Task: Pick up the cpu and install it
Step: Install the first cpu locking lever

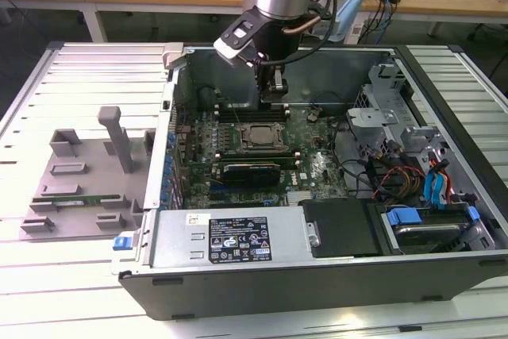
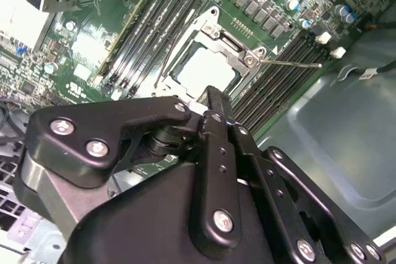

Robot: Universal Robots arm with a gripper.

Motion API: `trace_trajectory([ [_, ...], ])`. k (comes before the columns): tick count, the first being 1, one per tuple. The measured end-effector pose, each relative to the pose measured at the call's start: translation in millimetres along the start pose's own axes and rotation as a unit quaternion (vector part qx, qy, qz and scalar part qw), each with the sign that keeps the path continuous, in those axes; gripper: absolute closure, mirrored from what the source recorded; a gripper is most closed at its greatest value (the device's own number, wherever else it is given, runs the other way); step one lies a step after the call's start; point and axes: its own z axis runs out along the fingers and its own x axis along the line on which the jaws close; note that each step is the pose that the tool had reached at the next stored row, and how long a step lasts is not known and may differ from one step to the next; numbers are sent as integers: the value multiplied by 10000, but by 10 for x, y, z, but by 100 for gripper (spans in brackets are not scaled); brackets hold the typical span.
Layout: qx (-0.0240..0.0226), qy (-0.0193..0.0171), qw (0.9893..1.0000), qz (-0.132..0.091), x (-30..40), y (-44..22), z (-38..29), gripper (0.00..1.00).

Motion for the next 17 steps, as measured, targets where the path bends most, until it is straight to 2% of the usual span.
trace_trajectory([
  [3, -7, -19, 9995, -321, 0, 0, 0, 89],
  [4, -11, -28, 9989, -477, 0, 0, 0, 89],
  [7, -16, -40, 9977, -679, 0, 0, 0, 89],
  [10, -22, -58, 9953, -967, 0, 0, 0, 89],
  [12, -24, -63, 9943, -1060, 0, 0, 0, 89],
  [15, -29, -75, 9921, -1254, 0, 0, 0, 89],
  [16, -29, -77, 9917, -1286, 0, 0, 0, 89],
  [17, -31, -82, 9906, -1365, 0, 0, 0, 89],
])
